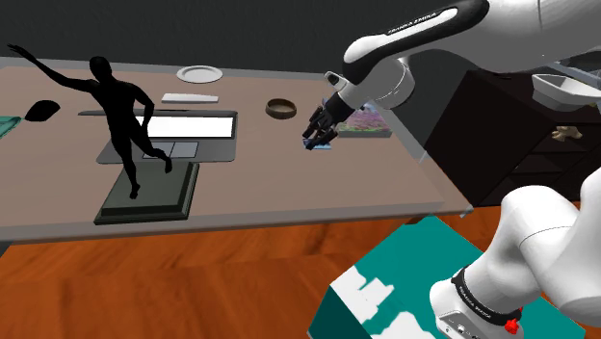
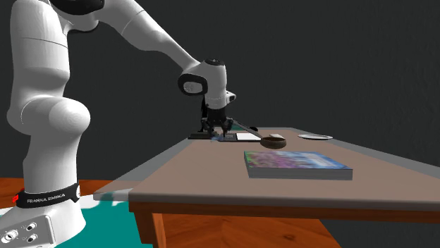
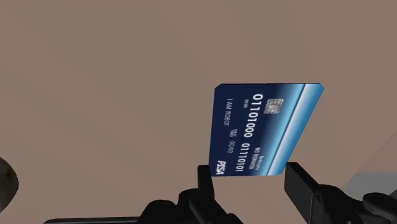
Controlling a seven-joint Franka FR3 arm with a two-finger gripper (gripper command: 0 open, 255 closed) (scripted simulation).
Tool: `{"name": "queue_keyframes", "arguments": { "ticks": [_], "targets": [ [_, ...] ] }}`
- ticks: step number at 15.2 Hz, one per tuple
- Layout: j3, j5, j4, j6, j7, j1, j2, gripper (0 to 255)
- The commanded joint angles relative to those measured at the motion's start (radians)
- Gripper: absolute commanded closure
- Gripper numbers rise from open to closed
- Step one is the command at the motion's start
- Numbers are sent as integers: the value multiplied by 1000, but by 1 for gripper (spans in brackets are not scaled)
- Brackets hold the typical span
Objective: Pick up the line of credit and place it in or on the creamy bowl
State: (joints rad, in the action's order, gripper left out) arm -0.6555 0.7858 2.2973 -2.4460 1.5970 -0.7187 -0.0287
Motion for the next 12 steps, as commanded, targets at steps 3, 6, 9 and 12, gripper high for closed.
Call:
{"name": "queue_keyframes", "arguments": {
  "ticks": [3, 6, 9, 12],
  "targets": [
    [4, -71, -12, 22, -67, 4, -43, 255],
    [9, -118, -24, 42, -113, 10, -70, 255],
    [15, -160, -39, 65, -155, 16, -96, 255],
    [4, -155, -97, 105, -159, 18, -64, 255]
  ]
}}
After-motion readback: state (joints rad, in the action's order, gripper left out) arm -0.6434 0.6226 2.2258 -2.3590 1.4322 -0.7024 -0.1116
